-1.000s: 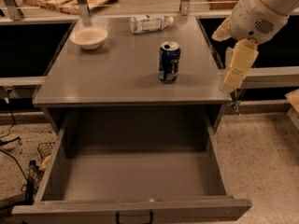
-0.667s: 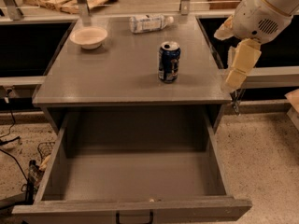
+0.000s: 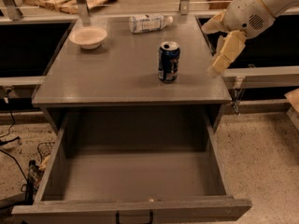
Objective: Place pepsi can into top drawer
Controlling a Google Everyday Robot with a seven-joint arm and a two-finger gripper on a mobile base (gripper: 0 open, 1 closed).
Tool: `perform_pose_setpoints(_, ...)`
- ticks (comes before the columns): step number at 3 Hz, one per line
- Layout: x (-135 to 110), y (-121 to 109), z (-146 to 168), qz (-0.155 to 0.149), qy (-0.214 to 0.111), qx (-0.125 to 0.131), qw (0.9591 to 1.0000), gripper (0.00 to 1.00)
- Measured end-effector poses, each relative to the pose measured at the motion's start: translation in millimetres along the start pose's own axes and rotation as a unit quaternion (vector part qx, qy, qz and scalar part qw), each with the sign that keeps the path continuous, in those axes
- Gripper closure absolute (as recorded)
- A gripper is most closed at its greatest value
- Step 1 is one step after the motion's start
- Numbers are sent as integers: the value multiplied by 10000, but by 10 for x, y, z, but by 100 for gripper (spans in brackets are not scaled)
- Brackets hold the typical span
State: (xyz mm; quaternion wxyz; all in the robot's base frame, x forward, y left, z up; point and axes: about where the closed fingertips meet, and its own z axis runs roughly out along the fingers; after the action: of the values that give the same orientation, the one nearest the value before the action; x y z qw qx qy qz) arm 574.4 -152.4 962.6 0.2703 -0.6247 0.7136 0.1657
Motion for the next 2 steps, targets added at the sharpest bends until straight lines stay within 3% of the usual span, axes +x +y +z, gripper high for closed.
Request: perform_pose_setpoints(2,-132,-179,182,-35,-645,-218,9977,0)
